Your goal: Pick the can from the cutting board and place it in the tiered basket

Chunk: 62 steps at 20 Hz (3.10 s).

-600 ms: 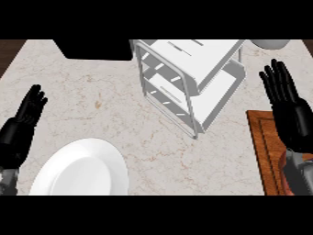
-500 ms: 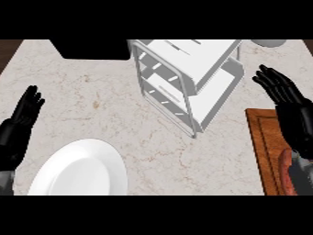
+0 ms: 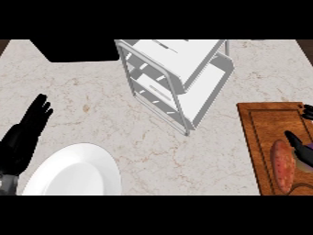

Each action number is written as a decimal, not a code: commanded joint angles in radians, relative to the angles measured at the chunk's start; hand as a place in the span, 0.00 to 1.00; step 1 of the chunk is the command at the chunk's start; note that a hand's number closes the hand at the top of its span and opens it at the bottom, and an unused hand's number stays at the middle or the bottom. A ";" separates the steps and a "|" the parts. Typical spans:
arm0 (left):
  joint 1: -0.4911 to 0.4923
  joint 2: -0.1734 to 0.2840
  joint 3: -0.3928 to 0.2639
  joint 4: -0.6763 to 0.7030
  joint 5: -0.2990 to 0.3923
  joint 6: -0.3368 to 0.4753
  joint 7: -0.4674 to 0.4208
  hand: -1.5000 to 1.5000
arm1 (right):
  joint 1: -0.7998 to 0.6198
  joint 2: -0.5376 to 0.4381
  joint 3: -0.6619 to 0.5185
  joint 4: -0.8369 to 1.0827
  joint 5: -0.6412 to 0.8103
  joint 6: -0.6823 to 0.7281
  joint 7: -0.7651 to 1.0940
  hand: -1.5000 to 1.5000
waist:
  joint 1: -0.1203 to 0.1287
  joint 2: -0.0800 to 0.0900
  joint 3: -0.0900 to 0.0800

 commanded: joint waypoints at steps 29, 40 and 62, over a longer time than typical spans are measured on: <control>-0.064 -0.089 0.025 -0.005 -0.069 -0.053 0.126 0.50 | 0.289 -0.390 0.061 -0.510 0.560 0.353 0.801 0.00 | 0.041 0.002 0.002; -0.070 -0.126 0.085 -0.017 -0.104 -0.104 0.169 0.50 | 0.234 -0.250 0.091 -0.205 0.776 0.326 0.619 0.00 | 0.037 0.002 0.002; -0.016 -0.207 0.142 -0.104 -0.191 -0.149 0.234 0.50 | 0.113 -0.167 0.107 0.046 1.008 0.406 0.461 1.00 | 0.041 0.001 0.002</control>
